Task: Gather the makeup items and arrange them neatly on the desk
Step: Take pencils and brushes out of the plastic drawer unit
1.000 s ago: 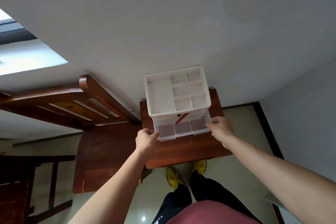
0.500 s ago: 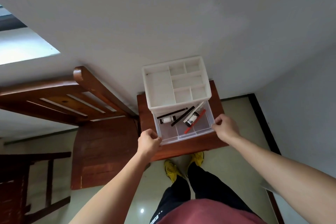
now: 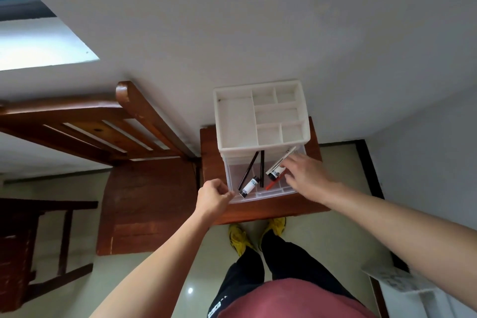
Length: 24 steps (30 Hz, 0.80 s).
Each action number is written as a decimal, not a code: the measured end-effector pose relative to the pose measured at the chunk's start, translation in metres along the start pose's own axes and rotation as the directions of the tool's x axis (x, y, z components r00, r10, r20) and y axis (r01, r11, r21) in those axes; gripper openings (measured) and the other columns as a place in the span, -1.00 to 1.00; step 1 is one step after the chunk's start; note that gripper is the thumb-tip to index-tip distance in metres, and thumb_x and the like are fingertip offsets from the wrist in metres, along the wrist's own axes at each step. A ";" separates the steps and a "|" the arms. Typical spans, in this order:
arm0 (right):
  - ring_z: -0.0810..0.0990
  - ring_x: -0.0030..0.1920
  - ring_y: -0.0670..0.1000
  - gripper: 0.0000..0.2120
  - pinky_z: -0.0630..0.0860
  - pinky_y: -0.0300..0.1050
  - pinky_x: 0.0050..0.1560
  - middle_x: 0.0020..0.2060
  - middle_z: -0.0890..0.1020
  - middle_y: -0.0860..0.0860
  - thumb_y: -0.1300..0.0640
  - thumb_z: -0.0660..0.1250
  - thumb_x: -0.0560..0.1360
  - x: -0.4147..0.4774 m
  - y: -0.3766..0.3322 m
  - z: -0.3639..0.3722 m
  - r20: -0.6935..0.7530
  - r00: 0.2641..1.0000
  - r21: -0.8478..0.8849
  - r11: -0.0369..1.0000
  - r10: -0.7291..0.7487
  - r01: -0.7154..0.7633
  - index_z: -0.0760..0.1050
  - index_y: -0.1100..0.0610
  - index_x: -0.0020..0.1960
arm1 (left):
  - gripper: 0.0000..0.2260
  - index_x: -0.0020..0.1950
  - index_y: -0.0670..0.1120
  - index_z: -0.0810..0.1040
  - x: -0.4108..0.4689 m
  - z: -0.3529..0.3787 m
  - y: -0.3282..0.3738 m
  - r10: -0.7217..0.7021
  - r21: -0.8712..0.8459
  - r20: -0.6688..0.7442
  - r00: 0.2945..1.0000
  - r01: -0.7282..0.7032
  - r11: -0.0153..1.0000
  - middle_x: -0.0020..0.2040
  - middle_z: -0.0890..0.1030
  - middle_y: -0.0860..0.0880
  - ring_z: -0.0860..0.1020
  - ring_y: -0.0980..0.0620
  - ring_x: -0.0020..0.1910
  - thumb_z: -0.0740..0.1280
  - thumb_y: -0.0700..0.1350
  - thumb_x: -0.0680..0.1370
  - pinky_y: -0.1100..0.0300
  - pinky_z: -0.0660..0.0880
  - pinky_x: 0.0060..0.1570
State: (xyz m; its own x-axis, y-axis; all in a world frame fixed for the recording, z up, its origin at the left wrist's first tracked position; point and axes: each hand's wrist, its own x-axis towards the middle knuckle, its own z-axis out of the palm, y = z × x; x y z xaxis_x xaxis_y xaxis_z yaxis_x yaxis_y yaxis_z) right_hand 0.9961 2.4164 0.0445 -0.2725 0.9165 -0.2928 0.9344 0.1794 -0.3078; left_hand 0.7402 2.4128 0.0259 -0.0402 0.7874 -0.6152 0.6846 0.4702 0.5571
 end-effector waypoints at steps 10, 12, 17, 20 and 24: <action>0.46 0.20 0.19 -0.54 0.42 0.10 0.15 0.24 0.47 0.19 0.25 0.32 0.49 0.047 -0.012 0.013 0.299 0.934 -0.583 0.737 -0.197 0.342 0.31 0.20 0.36 | -0.88 -0.25 -0.14 0.56 -0.003 0.004 0.002 -0.017 0.006 -0.063 0.998 0.018 1.000 -0.26 0.60 -0.04 0.52 0.03 -0.23 0.44 -0.15 0.45 0.22 0.35 -0.27; 0.47 0.19 0.19 -0.59 0.42 0.10 0.14 0.23 0.49 0.19 0.26 0.28 0.51 0.049 -0.010 0.017 0.332 0.916 -0.587 0.710 -0.227 0.389 0.32 0.20 0.33 | -0.89 -0.25 -0.13 0.56 -0.004 0.005 0.004 -0.022 0.003 -0.076 0.997 0.022 1.000 -0.26 0.59 -0.02 0.51 0.05 -0.23 0.43 -0.15 0.45 0.23 0.33 -0.27; 0.48 0.19 0.18 -0.71 0.45 0.08 0.12 0.24 0.50 0.21 0.26 0.15 0.57 0.050 -0.009 0.023 0.382 0.891 -0.549 0.716 -0.246 0.432 0.36 0.23 0.29 | -0.89 -0.23 -0.15 0.58 -0.004 0.007 0.003 -0.042 -0.006 -0.094 0.995 0.041 0.999 -0.24 0.62 -0.06 0.52 0.03 -0.23 0.43 -0.15 0.46 0.24 0.34 -0.27; 0.47 0.20 0.17 -0.71 0.47 0.06 0.09 0.26 0.49 0.19 0.25 0.09 0.59 0.051 -0.008 0.021 0.380 0.889 -0.513 0.741 -0.256 0.433 0.38 0.24 0.29 | -0.89 -0.22 -0.16 0.60 -0.004 0.007 0.002 -0.051 -0.016 -0.090 0.995 0.050 0.999 -0.22 0.64 -0.07 0.55 0.02 -0.21 0.44 -0.13 0.45 0.22 0.39 -0.25; 0.53 0.07 0.13 -0.74 0.43 0.00 0.08 0.14 0.55 0.13 0.28 0.12 0.56 0.053 -0.010 0.008 0.395 0.883 -0.394 0.822 -0.253 0.411 0.39 0.21 0.23 | -0.93 -0.20 -0.12 0.61 -0.006 0.002 0.003 -0.030 -0.015 -0.116 0.993 0.028 0.999 -0.24 0.65 -0.03 0.58 0.01 -0.19 0.41 -0.14 0.46 0.23 0.41 -0.25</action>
State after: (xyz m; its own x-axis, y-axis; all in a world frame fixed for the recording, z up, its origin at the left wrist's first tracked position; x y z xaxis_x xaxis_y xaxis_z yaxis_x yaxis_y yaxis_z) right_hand 0.9707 2.4602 0.0248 -0.5675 0.6227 -0.5387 0.7464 0.6653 -0.0171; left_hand 0.7439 2.4086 0.0308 -0.1448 0.8142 -0.5623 0.6723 0.4979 0.5478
